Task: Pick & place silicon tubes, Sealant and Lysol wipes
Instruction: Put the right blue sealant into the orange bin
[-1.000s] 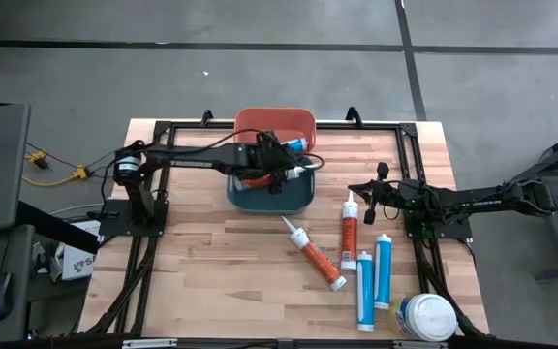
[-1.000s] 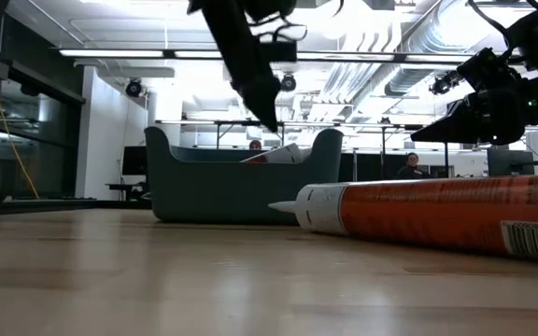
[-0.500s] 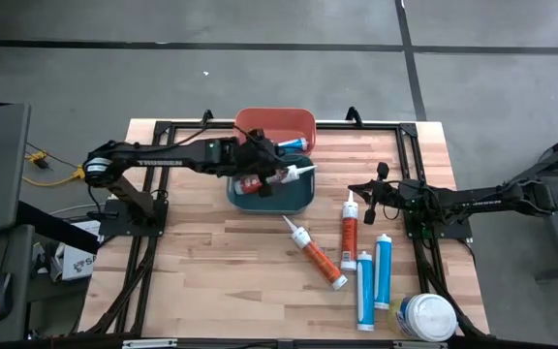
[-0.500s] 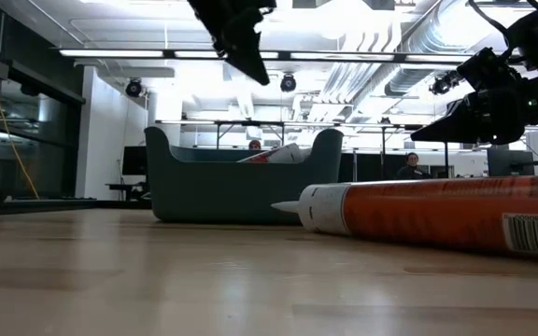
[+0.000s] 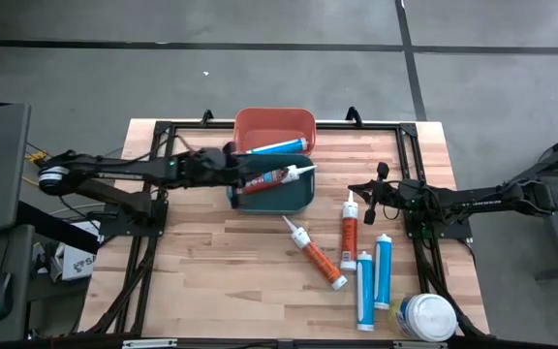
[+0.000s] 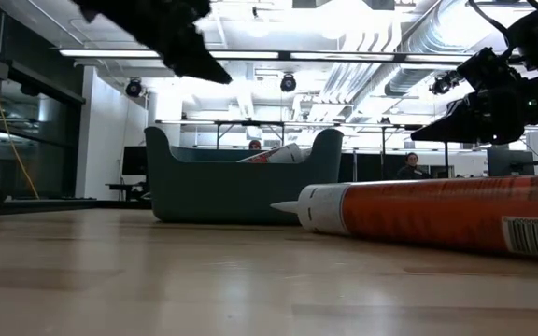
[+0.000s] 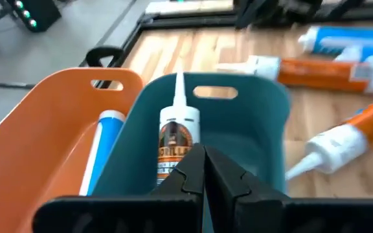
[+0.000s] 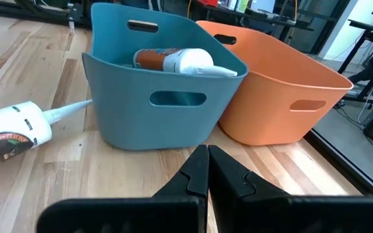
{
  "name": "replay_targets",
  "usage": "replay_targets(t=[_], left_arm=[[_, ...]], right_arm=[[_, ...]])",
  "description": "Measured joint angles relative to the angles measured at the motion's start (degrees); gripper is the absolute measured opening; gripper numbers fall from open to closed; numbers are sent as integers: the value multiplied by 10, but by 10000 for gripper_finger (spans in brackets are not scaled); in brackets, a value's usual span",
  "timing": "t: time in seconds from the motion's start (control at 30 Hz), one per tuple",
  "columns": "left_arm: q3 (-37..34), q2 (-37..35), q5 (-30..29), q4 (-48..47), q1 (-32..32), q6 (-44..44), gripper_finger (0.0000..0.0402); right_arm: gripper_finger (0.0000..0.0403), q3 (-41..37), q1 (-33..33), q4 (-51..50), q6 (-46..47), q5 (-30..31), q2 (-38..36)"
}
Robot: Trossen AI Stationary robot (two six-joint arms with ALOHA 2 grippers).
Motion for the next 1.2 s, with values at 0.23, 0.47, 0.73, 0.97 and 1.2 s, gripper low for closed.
replay_targets(t=[0.23,0.47,0.73,0.97,1.2], left_arm=[[-98,-109,41,57,0,-7,0],[-217,-188,49,159,0,-3,0],[-338,-243,70,294,0,12,0],[-403,-271,74,377,0,2,0],[-435,-301,125,402,0,2,0]], right_arm=[[0,0,0,0,0,0,0],[0,0,0,0,0,0,0],[0,0,0,1,0,0,0],[0,0,0,1,0,0,0],[0,0,0,1,0,0,0]])
